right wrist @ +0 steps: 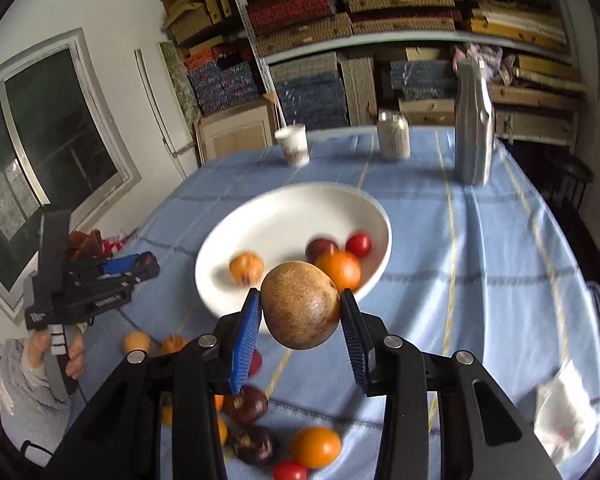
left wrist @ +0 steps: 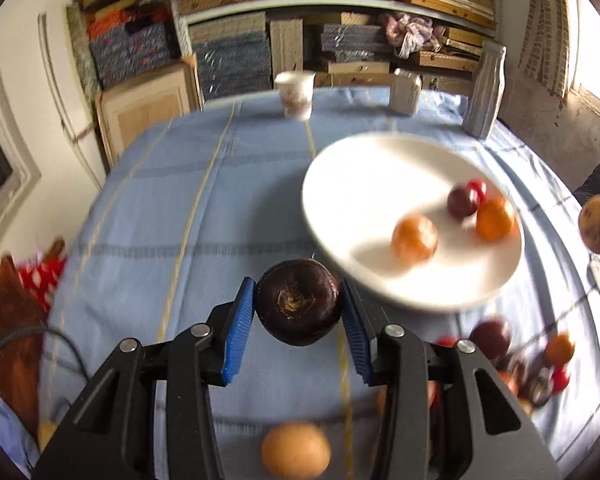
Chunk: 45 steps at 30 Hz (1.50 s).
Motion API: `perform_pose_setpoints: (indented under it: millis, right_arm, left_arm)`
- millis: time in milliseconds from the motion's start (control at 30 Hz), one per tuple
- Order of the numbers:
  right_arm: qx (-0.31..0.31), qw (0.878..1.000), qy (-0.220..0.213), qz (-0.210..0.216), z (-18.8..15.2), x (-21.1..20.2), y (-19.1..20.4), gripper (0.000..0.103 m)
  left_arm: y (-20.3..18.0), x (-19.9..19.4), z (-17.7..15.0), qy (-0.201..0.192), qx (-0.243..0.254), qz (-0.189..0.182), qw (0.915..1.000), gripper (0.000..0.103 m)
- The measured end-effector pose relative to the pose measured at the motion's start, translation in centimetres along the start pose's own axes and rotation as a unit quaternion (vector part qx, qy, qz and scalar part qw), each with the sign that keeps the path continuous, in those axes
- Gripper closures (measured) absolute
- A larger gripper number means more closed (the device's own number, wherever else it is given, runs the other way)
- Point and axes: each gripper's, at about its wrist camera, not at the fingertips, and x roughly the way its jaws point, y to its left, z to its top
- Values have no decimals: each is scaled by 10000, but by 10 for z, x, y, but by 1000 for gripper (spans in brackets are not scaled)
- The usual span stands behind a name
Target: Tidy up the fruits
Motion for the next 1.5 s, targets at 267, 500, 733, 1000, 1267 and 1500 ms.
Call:
perform_pose_setpoints:
  millis: [267, 500, 733, 1000, 1267, 1500]
  right_arm:
    - [-15, 10000, 11, 47, 70, 58, 3, 62]
    - [125, 9975, 696, -19, 72, 153, -13, 62]
    - [-10, 9953, 958, -169, 67, 185, -11, 57]
    - [-149, 9993, 330, -107, 85, 138, 3, 38]
    - [-420, 9979, -494, 57, 93, 57, 34, 18]
    - [-573, 9960, -673, 111, 66, 17, 53, 11]
  left_arm:
    - [-25, 40, 67, 16, 87, -190, 9998, 61]
    - [-33, 104, 70, 508, 157, -211, 9984, 61]
    - [-35, 123, 70, 564, 198, -349, 9976, 47]
    - [-34, 89, 79, 75, 237, -153, 9996, 17]
    - [-20, 21, 86, -555, 8, -77, 9984, 5]
    - [-10, -8, 46, -559, -25, 148, 9983, 5]
